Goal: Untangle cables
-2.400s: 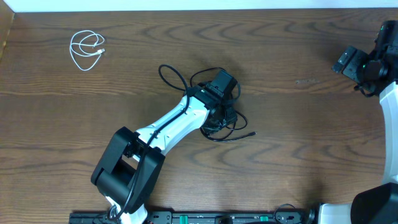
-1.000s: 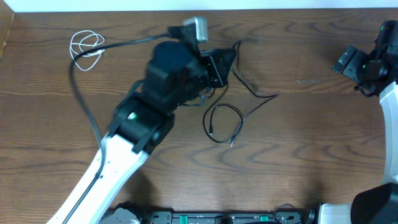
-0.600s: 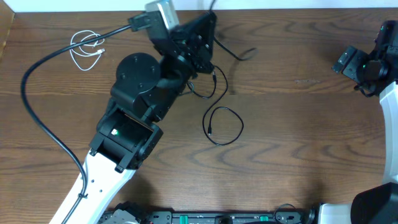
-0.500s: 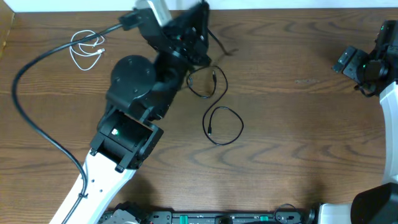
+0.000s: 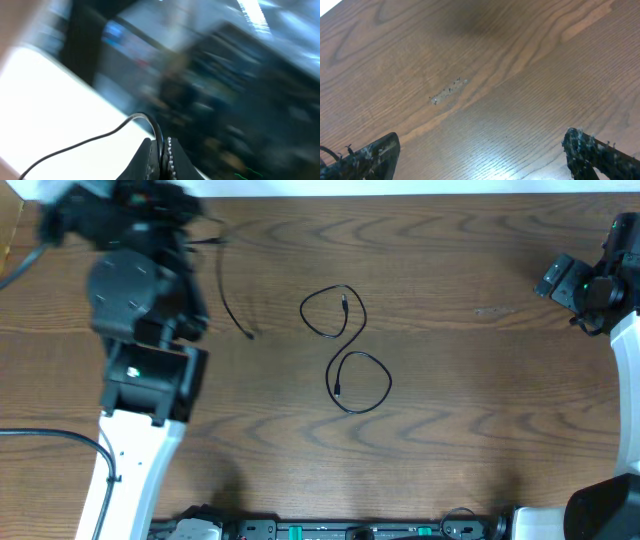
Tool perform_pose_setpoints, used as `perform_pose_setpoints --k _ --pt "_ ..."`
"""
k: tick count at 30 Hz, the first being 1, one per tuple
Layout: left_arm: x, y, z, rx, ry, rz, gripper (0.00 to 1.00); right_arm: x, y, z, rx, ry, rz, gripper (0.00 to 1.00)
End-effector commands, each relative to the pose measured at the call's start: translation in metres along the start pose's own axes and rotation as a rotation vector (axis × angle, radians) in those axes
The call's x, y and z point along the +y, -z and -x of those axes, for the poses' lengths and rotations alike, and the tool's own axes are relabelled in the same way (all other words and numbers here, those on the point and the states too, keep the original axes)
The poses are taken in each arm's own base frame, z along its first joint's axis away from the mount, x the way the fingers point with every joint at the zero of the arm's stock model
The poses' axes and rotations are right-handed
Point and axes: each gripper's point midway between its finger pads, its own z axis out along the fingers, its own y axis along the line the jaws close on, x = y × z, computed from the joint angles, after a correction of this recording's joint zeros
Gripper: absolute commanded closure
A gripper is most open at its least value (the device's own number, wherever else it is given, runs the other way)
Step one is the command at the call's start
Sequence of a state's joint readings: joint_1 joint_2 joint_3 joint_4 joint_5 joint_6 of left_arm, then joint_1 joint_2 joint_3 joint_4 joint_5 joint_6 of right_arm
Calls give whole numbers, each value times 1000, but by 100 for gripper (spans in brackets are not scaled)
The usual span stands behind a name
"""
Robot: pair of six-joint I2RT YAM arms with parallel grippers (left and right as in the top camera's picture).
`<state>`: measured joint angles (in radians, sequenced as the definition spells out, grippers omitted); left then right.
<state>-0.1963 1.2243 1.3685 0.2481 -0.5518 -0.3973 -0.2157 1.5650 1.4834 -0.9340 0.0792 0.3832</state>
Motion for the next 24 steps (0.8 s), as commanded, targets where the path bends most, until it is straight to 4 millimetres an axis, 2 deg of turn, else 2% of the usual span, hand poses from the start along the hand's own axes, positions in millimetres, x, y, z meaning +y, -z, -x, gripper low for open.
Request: perform_pose_setpoints --k 1,6,11,17,24 --pt "74 -25 15 -95 -171 285 93 -1 -2 0 2 -12 -9 1" --pt "162 -48 18 -134 -330 569 92 -1 -2 -1 3 -12 -9 1" --pt "235 -51 25 -166 -420 804 93 -1 -2 -1 3 -11 -9 1" --pt "290 -48 22 -116 -494 949 93 -1 -2 0 2 -12 -9 1" --pt "330 -42 7 -8 -563 1042 93 -1 -2 0 2 -12 -9 1"
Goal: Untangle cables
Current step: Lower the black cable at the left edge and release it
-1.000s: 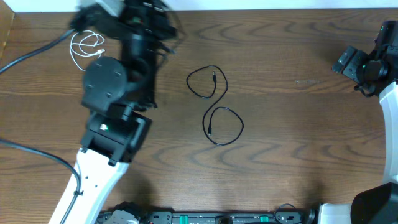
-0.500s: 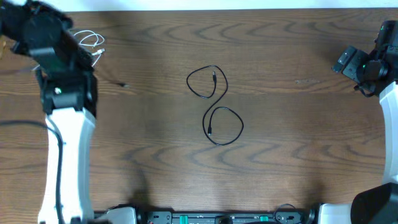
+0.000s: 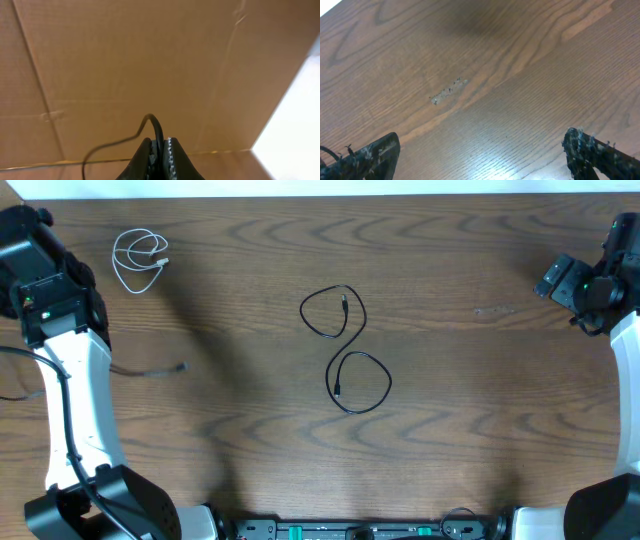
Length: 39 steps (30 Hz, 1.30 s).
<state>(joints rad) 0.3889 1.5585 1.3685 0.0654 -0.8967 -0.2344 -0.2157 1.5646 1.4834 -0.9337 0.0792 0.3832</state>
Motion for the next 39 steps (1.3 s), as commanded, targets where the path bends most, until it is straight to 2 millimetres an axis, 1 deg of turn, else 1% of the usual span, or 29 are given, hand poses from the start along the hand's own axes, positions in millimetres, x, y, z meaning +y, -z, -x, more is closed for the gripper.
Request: perform_pose_setpoints --k 1,5,11,14,19,22,26,28,30,33,35,36,37,39 --pt "5 -11 -13 31 -60 34 93 -1 -2 -1 3 -11 -9 1" --pt "-1 -19 -46 117 -135 4 93 -1 -2 -1 3 -12 -9 1" --pt "2 -32 -86 193 -203 41 92 -1 -2 -1 3 -12 -9 1" --pt "7 -39 -106 230 -249 64 92 -1 -2 -1 3 -12 -9 1" --pt "11 -51 -143 331 -309 44 93 -1 -2 -1 3 -12 -9 1" --pt "15 -58 -167 409 -292 26 92 -1 -2 -1 3 -12 -9 1" --pt "22 -64 -197 528 -224 -2 92 -1 -2 -1 3 -12 -9 1" --pt "19 -65 -214 608 -194 -56 92 -1 -2 -1 3 -12 -9 1" --pt "12 -63 -230 690 -161 -135 92 -1 -2 -1 3 -12 -9 1" --pt "3 -58 -241 771 -116 -227 92 -1 -2 -1 3 -12 -9 1" --pt "-2 -55 -244 807 -90 -276 92 -1 -2 -1 3 -12 -9 1" --pt "-4 -54 -245 821 -80 -296 90 -1 -2 -1 3 -12 -9 1" --pt "-5 -52 -246 832 -75 -307 85 -1 -2 -1 3 -12 -9 1" --pt "-4 -50 -249 852 -74 -312 84 -1 -2 -1 3 -12 -9 1"
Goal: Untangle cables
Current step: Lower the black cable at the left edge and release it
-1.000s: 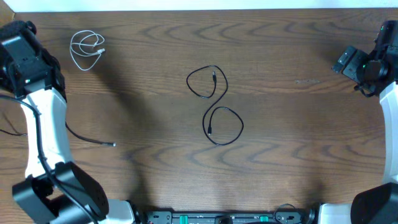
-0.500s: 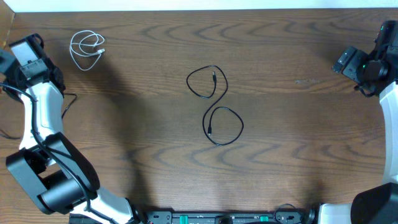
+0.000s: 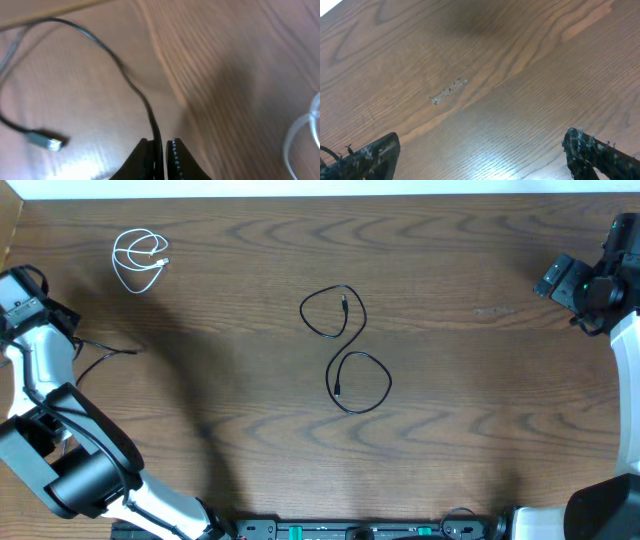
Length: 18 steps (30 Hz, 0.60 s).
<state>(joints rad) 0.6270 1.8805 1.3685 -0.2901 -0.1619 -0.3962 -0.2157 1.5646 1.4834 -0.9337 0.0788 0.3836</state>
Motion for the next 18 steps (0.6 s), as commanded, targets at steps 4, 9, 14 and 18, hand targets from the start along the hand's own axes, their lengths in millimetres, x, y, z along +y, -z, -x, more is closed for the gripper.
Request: perform_pose_setpoints --k 4,9,14,18 --pt "-13 0 -17 94 7 -89 40 -1 -2 -1 3 -11 -10 1" --pt "-13 12 -11 85 9 -98 14 -1 -2 -1 3 -11 -10 1" --pt "-14 41 8 29 21 -123 13 -1 -2 -1 3 -11 -10 1" --pt "-16 60 25 -27 33 -148 24 -1 -2 -1 3 -11 -10 1"
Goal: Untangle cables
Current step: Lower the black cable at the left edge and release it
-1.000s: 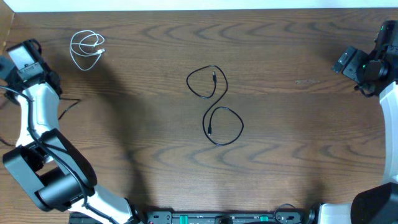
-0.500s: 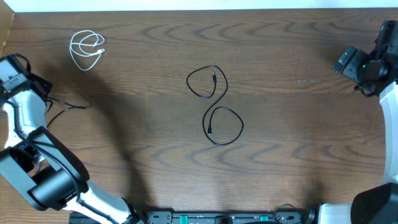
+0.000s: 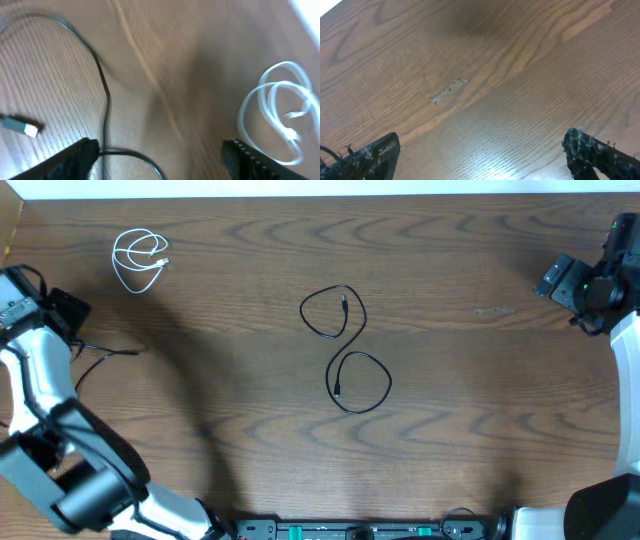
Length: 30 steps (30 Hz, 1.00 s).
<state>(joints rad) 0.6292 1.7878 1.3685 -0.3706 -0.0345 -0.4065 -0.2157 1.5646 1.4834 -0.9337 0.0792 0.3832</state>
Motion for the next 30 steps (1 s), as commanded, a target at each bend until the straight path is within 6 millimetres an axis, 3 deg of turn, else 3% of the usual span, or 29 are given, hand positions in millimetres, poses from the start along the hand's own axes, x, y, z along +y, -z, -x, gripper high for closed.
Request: perform_pose_setpoints --k 1,7,12,16,18,21,23,25,30 --pt "-4 27 24 -76 14 -33 28 -1 -2 -1 3 -12 -9 1" --pt "7 16 -2 25 4 18 28 -1 -2 -1 3 -12 -9 1" --pt "25 -11 -40 152 -10 87 28 -1 -2 -1 3 -12 -9 1" --pt "33 -31 -58 210 -12 118 27 -1 -2 -1 3 -12 -9 1" --pt "38 -35 -60 222 -6 129 20 -1 -2 -1 3 -12 -9 1" --pt "48 -37 -58 223 15 144 20 -1 -2 -1 3 -12 -9 1" --pt "62 -36 -58 228 81 183 20 -1 -2 -1 3 -12 -9 1" --pt "88 -33 -60 239 191 269 20 -1 -2 -1 3 -12 -9 1" --pt "114 -34 -62 256 265 316 20 -1 -2 -1 3 -12 -9 1"
